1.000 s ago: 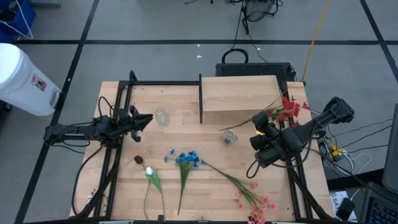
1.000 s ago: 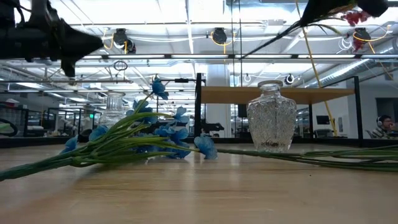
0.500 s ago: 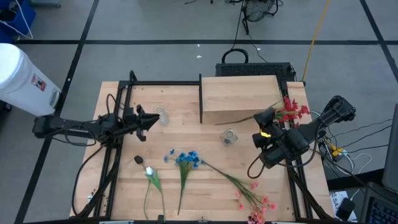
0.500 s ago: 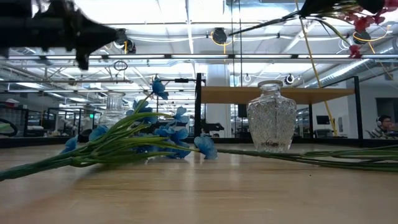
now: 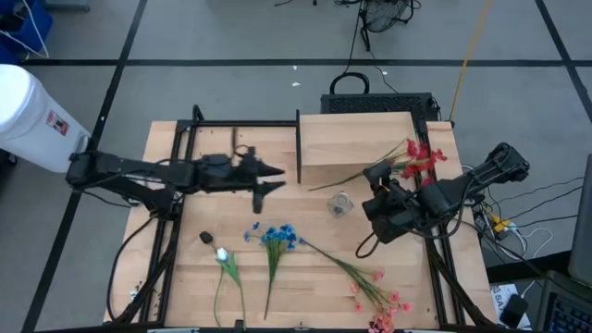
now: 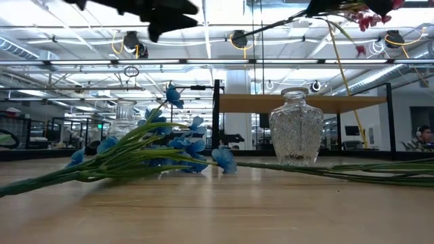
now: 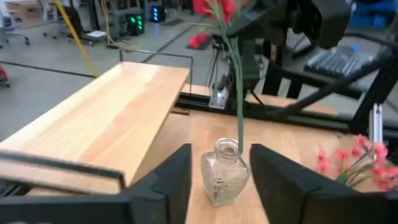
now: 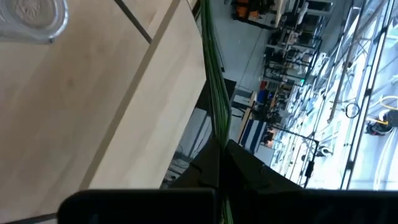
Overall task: Pick and place flowers into a vace then onto a shelf
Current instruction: Put the red flowers into the right transparent vase
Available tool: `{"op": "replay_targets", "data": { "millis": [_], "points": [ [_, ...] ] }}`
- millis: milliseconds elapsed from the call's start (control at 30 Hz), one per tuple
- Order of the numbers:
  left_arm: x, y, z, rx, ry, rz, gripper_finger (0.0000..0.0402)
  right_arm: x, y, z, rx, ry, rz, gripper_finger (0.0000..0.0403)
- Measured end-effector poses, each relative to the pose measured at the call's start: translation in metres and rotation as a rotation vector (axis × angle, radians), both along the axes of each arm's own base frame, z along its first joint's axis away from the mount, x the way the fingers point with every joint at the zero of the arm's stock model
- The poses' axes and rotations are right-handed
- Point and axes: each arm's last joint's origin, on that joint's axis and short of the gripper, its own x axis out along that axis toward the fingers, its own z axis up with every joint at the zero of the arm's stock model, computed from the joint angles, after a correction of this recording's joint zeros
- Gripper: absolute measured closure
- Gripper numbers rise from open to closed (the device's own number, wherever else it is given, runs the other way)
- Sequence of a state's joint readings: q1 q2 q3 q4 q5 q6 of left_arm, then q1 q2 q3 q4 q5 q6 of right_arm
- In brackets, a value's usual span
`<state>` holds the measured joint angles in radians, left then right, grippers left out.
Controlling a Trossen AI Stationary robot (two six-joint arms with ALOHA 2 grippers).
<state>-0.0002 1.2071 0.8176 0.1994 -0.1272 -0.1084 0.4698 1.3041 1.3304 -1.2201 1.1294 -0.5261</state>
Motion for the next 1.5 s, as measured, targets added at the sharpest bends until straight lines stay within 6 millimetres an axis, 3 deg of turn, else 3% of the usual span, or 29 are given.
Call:
{"op": "replay_targets", "data": {
  "millis": [233, 567, 800, 1133, 1500],
  "points": [
    [0.044, -0.001, -0.001, 0.025, 0.115, -0.04, 0.0174, 0.003, 0.002, 0.0, -0.003, 0.002, 0.017, 0.0403],
    [0.08, -0.003, -0.005, 0.05, 0.233, -0.104, 0.0188, 0.012, 0.002, 0.003, -0.009, -0.015, 0.049, 0.0403],
    [0.082, -0.003, -0.005, 0.072, 0.24, -0.145, 0.0215, 0.014, 0.0, 0.002, 0.035, -0.001, 0.053, 0.0403],
    [0.082, -0.005, -0.005, 0.041, 0.233, -0.201, 0.0314, 0.017, 0.001, 0.004, 0.029, -0.008, 0.075, 0.0403],
    [0.082, -0.005, -0.005, 0.027, 0.232, -0.206, 0.0338, 0.022, 0.003, 0.006, 0.025, -0.024, 0.106, 0.0403]
  ]
}}
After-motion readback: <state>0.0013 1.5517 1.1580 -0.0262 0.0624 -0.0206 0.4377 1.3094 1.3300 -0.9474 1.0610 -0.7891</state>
